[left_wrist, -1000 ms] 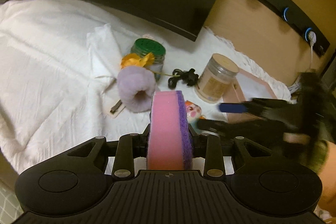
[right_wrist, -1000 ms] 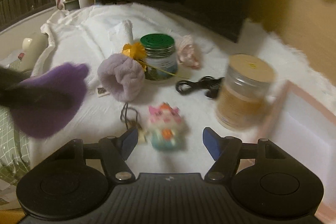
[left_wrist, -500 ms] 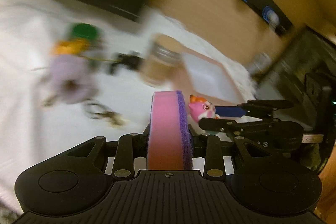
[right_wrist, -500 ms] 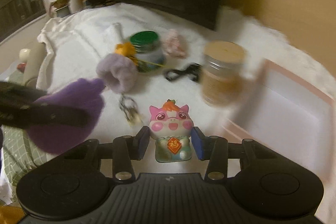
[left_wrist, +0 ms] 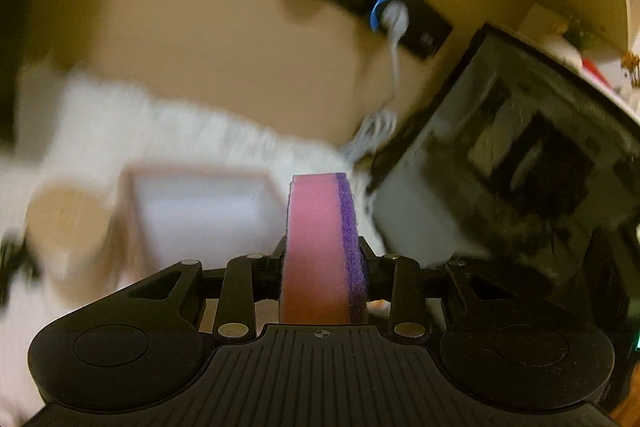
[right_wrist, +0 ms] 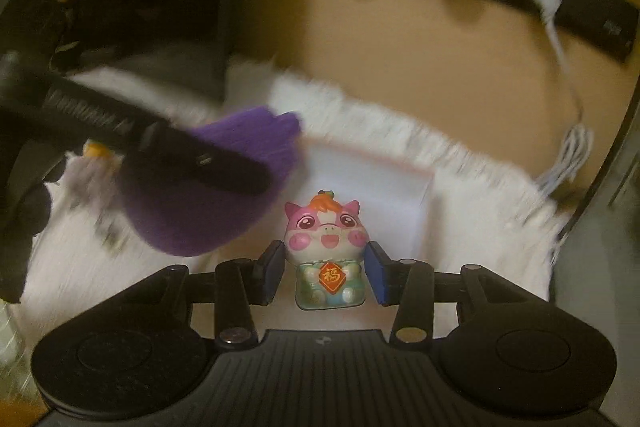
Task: Organize soft objects
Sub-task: 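Carry the sponge over the pink box and open the left tool, then move the left tool to the lavender fuzzy scrunchie and grasp it, then grasp the keychain with star charm in the right tool while left holds scrunchie, then carry scrunchie and keychain into the pink box and open both tools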
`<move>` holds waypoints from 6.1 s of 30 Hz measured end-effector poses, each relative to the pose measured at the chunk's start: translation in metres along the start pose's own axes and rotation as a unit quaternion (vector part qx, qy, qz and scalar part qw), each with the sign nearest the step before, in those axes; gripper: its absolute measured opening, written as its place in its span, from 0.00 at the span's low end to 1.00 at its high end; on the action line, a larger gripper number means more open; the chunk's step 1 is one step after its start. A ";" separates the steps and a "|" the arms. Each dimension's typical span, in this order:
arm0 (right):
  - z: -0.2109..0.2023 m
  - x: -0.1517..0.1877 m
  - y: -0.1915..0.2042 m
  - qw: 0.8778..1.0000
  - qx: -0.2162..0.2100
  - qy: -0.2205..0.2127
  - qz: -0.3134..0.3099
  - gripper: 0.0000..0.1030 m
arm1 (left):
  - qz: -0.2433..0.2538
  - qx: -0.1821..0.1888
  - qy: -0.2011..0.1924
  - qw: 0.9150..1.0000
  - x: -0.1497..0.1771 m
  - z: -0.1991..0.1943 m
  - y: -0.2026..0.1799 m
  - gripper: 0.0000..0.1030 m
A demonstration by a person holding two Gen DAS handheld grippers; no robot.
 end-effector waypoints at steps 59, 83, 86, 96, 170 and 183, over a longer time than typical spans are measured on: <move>0.070 0.066 0.125 0.989 -0.062 0.080 -0.104 0.71 | -0.185 -0.355 0.009 0.917 0.194 -0.105 0.191 0.47; 0.077 0.100 0.108 0.990 -0.050 0.116 -0.060 0.72 | -0.229 -0.303 -0.023 0.925 0.179 -0.095 0.204 0.46; 0.078 0.103 0.107 0.990 -0.050 0.121 -0.057 0.72 | -0.191 -0.279 -0.001 0.941 0.174 -0.078 0.189 0.46; 0.082 0.101 0.114 0.989 -0.061 0.119 -0.056 0.73 | -0.131 -0.302 -0.070 0.942 0.163 -0.120 0.165 0.46; -0.019 -0.003 -0.016 0.998 -0.049 -0.017 0.042 0.09 | -0.064 -0.027 -0.010 0.998 0.019 -0.031 0.032 0.29; 0.081 -0.011 -0.055 0.993 -0.006 0.066 0.100 0.32 | -0.064 -0.043 0.136 0.988 -0.053 0.130 0.069 0.38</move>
Point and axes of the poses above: each gripper's, at about its wrist camera, not at the fingertips, and z roughly the way its jaws point, y to its left, x to its underside, the point moved 8 cm from there along z, roughly the way its jaws point, and after that the axes turned 10 degrees about y, right-handed, at the moved point
